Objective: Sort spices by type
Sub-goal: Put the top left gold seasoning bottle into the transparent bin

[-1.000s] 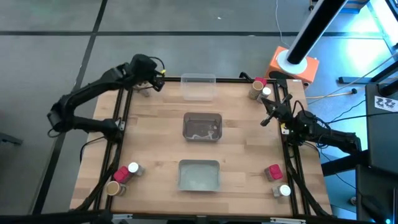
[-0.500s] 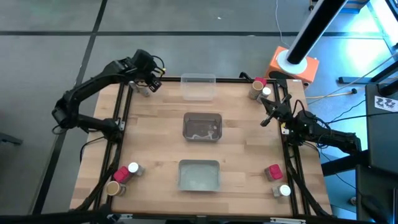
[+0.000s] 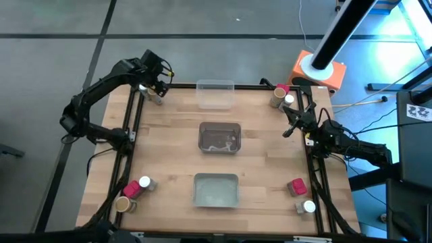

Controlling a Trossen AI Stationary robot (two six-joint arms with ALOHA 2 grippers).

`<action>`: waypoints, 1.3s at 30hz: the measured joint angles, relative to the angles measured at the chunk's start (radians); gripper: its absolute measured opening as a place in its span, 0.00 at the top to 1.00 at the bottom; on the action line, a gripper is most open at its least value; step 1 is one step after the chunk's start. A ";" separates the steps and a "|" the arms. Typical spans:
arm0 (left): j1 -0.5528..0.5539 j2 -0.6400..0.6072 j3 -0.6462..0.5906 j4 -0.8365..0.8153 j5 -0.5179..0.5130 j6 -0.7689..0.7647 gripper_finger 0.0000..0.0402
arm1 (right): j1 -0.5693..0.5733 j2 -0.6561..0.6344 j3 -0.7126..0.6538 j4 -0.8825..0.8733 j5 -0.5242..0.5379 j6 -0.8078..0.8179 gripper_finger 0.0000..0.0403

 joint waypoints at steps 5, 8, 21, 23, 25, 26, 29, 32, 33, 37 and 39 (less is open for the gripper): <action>0.000 0.000 -0.016 0.022 0.000 0.021 0.32 | 0.000 0.000 0.000 -0.006 0.000 0.000 0.98; 0.000 0.007 -0.043 0.037 0.000 0.056 0.32 | 0.000 0.000 0.000 -0.008 0.000 0.000 0.98; 0.019 0.192 -0.050 -0.017 0.001 0.102 0.33 | 0.000 0.000 0.000 -0.018 0.000 0.005 0.98; 0.021 0.204 -0.050 -0.007 -0.004 0.104 0.33 | 0.000 0.000 0.000 -0.015 -0.001 0.005 0.98; 0.020 0.206 -0.050 0.011 -0.011 0.107 0.33 | 0.000 0.000 0.000 -0.011 0.000 0.005 0.98; 0.019 0.206 -0.049 0.015 -0.024 0.113 0.33 | 0.000 0.000 0.000 -0.011 -0.001 0.005 0.98; 0.023 0.206 -0.049 0.010 -0.070 0.129 0.33 | 0.000 0.000 0.000 -0.011 -0.001 0.008 0.98; 0.043 0.206 -0.049 0.012 -0.073 0.137 0.33 | 0.000 0.000 0.000 -0.011 -0.001 0.008 0.98; 0.050 0.207 -0.049 0.012 -0.074 0.137 0.33 | 0.000 0.000 0.000 -0.011 0.000 0.008 0.98; 0.078 0.209 -0.053 0.021 -0.072 0.141 0.33 | 0.000 0.000 0.000 -0.011 -0.001 0.025 0.98; 0.087 0.209 -0.059 0.030 -0.059 0.152 0.33 | 0.000 0.000 0.000 -0.011 -0.001 0.027 0.98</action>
